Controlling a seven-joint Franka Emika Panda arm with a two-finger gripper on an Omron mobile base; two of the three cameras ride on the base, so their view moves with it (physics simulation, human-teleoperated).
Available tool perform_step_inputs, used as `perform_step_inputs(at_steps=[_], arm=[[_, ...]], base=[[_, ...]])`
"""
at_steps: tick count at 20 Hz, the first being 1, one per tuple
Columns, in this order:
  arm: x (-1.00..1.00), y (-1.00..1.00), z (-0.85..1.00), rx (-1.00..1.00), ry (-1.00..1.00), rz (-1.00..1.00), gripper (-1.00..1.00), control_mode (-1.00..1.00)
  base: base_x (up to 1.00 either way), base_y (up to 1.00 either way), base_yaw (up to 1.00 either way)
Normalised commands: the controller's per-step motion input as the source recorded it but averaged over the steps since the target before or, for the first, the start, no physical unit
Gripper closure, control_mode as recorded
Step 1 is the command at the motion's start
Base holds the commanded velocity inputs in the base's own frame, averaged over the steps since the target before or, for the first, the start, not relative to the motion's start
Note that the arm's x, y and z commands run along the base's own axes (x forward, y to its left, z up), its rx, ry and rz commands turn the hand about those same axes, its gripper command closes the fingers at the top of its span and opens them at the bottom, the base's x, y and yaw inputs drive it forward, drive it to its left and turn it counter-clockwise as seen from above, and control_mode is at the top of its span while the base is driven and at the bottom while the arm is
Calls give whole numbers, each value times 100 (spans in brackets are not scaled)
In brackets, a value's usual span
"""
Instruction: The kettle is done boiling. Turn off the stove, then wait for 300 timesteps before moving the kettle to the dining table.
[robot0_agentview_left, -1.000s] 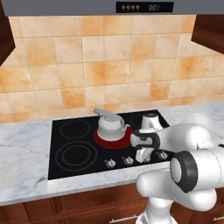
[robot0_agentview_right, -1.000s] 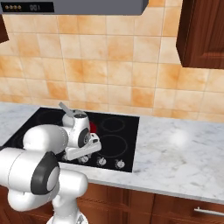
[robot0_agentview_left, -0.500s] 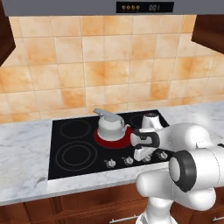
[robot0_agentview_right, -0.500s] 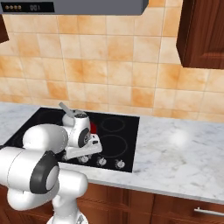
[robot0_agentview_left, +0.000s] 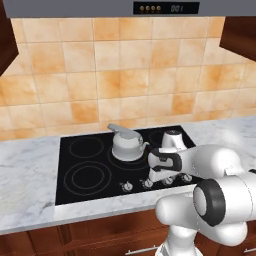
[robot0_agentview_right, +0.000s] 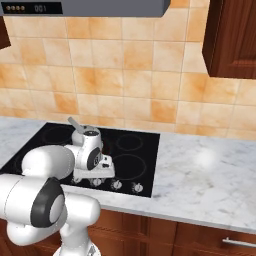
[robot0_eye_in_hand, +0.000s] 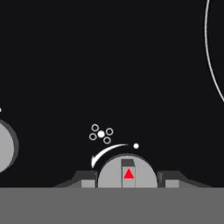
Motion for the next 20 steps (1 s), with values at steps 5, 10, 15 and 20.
perform_step_inputs(at_steps=[5, 10, 15, 20], arm=[[-35, -9, -4, 0, 0, -26, 100, -100], [-35, -12, -13, 0, 0, -29, 100, -100], [-28, -7, -11, 0, 1, -26, 100, -100], [-20, 0, 0, 0, 0, -12, -100, -100]], base=[[0, 0, 0], [0, 0, 0], [0, 0, 0], [0, 0, 0]])
